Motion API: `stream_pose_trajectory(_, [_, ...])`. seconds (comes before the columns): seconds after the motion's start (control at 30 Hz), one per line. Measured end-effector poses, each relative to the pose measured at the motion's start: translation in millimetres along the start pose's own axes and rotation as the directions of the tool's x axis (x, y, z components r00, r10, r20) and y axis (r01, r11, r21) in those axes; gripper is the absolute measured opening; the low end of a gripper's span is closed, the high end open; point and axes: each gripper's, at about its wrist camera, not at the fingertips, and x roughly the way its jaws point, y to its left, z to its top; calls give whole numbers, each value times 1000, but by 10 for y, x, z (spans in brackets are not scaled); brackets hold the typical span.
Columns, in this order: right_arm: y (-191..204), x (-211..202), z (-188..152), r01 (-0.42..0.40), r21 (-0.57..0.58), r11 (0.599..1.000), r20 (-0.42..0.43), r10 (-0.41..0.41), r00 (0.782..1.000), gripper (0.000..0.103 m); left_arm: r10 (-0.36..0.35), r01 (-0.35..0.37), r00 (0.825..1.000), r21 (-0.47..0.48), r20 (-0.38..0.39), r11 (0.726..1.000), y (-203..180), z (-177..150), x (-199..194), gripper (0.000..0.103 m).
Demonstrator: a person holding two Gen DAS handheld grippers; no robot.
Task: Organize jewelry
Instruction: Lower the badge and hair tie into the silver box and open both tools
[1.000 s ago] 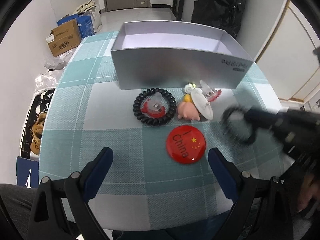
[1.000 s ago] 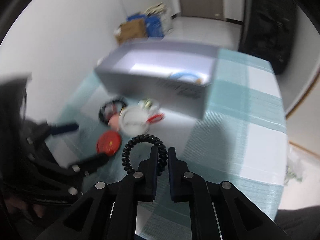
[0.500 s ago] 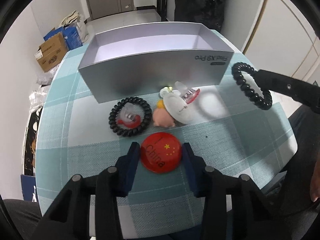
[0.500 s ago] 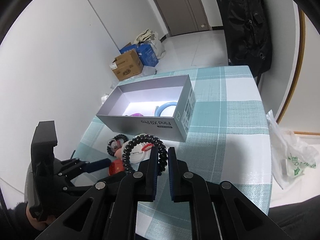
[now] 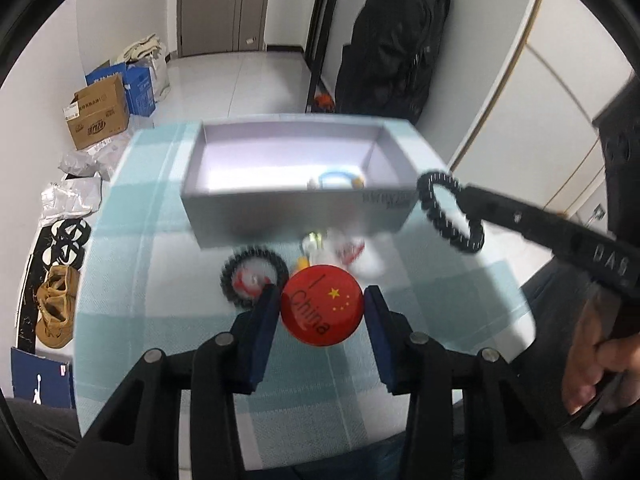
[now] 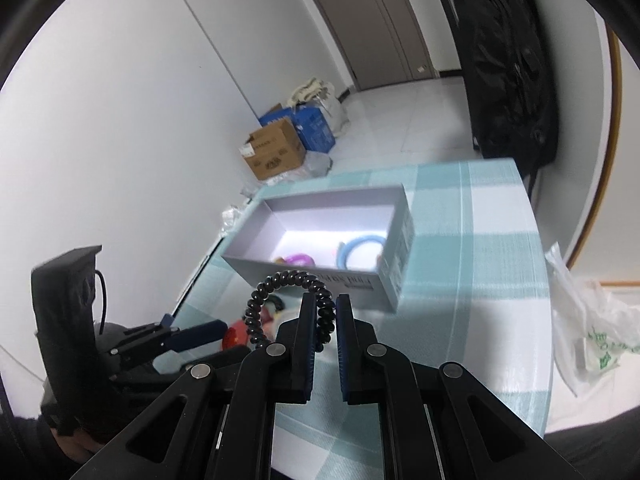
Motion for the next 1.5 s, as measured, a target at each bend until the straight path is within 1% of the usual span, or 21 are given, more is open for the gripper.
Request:
stream_pose_trajectory(0.07, [32,-22,65,0,-9,1000,12,0,1000,8,-14,15,1000,-24,24,1000,64,143,-59,38])
stream_pose_trajectory(0.2, [49,-28,250,-12,-13,1000,28,12,1000,9,2,1,998,-53,61,999,143,355,-50,38])
stream_pose_trajectory(0.27, [47,-15,357,-13,-13,1000,38,13,999,9,16,-12,997,-42,75,999,151,476,-15,38])
stream_pose_trajectory(0.33, [45,24,450,-9,-18,1000,43,10,999,9,13,-10,996,-37,86,999,177,542,9,38])
stream_pose_trajectory(0.37, [43,52,499,-8,-20,1000,45,9,999,9,0,3,996,-42,87,999,193,596,42,38])
stream_pose_trajectory(0.5, [32,184,631,-10,-29,1000,42,11,999,9,-32,38,997,-75,71,996,324,614,115,38])
stream_pose_trajectory(0.6, [-20,327,694,-6,-15,1000,25,7,1000,9,-33,38,998,-92,56,995,403,688,222,38])
stream_pose_trajectory(0.77, [-91,515,725,15,2,1000,-2,-15,1000,9,-59,62,998,-107,31,992,474,752,353,38])
stream_pose_trajectory(0.93, [-169,675,681,26,20,999,-35,-25,999,9,-86,86,996,-120,4,989,487,769,445,38])
stream_pose_trajectory(1.03, [-183,728,660,44,13,999,-41,-44,998,9,-113,110,993,-123,-15,986,483,777,508,38])
stream_pose_trajectory(1.13, [-192,786,662,55,5,998,-53,-55,997,9,-156,152,987,-123,-28,981,483,794,553,38])
stream_pose_trajectory(1.23, [-186,831,671,67,-2,998,-63,-67,996,9,-202,196,979,-149,-30,969,517,806,572,38])
stream_pose_trajectory(1.4, [-144,871,678,67,-25,997,-65,-69,996,10,-218,212,976,-152,-25,965,517,821,574,38])
stream_pose_trajectory(1.43, [-122,876,677,77,-38,996,-64,-79,995,11,-231,225,973,-144,-26,964,509,828,578,38])
stream_pose_trajectory(1.47, [-95,876,671,103,-53,993,-61,-106,992,11,-247,240,969,-141,-27,960,509,831,575,39])
stream_pose_trajectory(1.5, [-81,873,662,120,-67,991,-58,-124,991,14,-259,253,965,-144,-26,957,512,835,573,43])
